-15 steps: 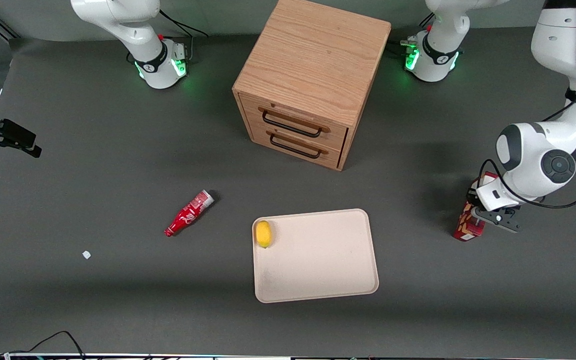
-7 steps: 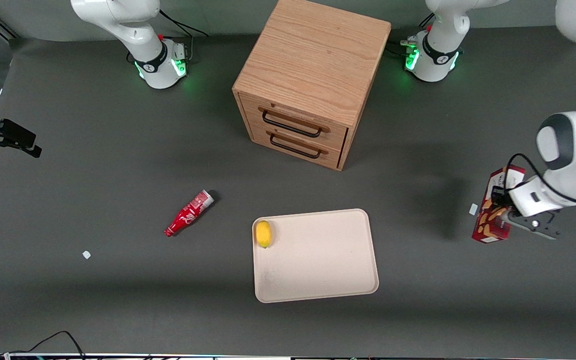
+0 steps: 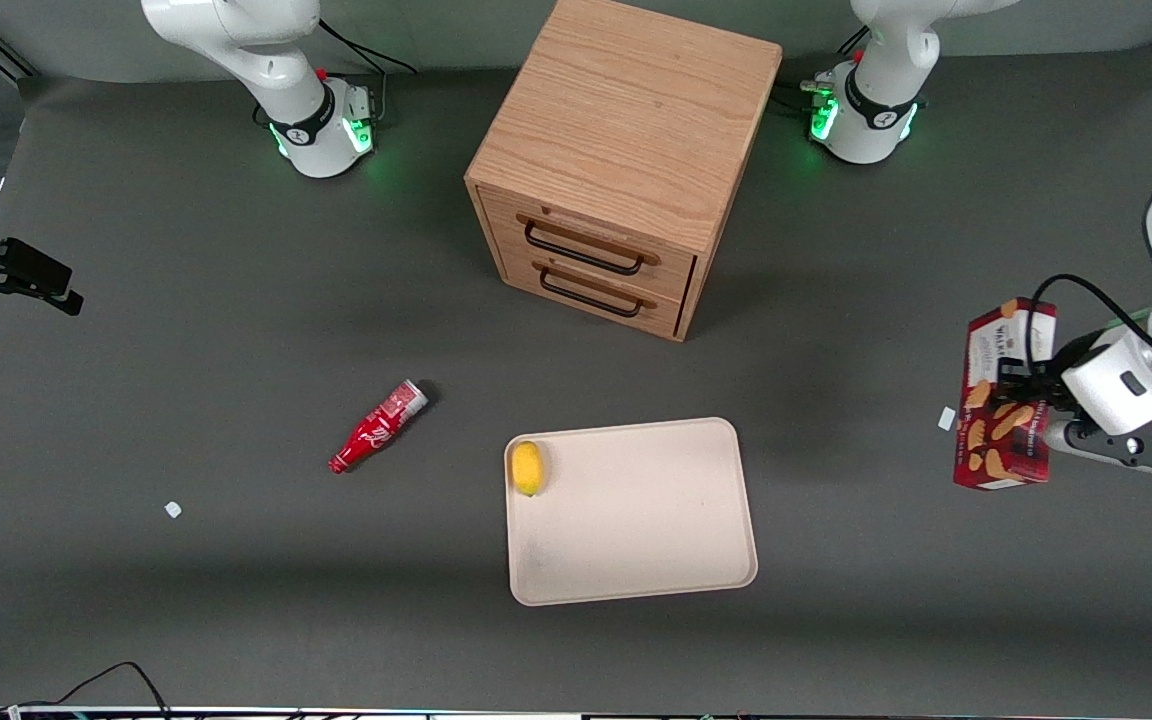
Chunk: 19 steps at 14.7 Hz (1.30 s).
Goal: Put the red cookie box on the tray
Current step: 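Carry the held box over the cream tray beside the yellow object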
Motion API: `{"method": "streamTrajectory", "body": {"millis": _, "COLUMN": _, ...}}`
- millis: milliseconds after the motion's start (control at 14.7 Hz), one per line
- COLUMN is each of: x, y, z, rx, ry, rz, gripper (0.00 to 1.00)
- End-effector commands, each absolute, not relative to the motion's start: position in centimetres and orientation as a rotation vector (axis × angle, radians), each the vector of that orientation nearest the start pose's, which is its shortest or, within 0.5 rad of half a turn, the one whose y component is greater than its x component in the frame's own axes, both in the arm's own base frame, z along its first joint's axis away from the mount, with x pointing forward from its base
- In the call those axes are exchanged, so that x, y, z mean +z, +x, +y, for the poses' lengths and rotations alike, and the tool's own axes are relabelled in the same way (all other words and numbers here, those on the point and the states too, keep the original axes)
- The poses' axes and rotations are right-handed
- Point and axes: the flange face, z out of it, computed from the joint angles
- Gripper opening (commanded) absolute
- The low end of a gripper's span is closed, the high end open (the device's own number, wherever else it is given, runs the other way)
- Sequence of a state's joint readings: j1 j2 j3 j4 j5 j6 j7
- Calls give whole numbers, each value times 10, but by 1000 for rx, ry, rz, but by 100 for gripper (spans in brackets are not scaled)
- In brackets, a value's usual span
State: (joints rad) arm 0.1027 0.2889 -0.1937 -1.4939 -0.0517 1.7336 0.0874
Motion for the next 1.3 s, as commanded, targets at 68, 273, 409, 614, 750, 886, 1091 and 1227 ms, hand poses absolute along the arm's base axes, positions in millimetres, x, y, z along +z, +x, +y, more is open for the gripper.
{"method": "streamTrajectory", "body": {"millis": 68, "x": 498, "y": 660, "z": -123, "rx": 84, "ry": -3243, "rz": 11, "gripper": 0}}
{"method": "streamTrajectory", "body": {"millis": 273, "x": 468, "y": 677, "z": -182, "rx": 31, "ry": -3255, "rz": -157, "gripper": 0}}
{"method": "streamTrajectory", "body": {"millis": 409, "x": 434, "y": 686, "z": -211, "rx": -9, "ry": -3244, "rz": -243, "gripper": 0}}
{"method": "streamTrajectory", "body": {"millis": 614, "x": 372, "y": 697, "z": -253, "rx": -98, "ry": -3222, "rz": -271, "gripper": 0}}
{"method": "streamTrajectory", "body": {"millis": 750, "x": 333, "y": 699, "z": -277, "rx": -154, "ry": -3219, "rz": -286, "gripper": 0}}
{"method": "streamTrajectory", "body": {"millis": 886, "x": 296, "y": 699, "z": -293, "rx": -182, "ry": -3218, "rz": -285, "gripper": 0}}
{"method": "streamTrajectory", "body": {"millis": 1091, "x": 264, "y": 692, "z": -305, "rx": -152, "ry": -3189, "rz": -255, "gripper": 0}}
{"method": "streamTrajectory", "body": {"millis": 1227, "x": 252, "y": 689, "z": -309, "rx": -131, "ry": -3183, "rz": -246, "gripper": 0}}
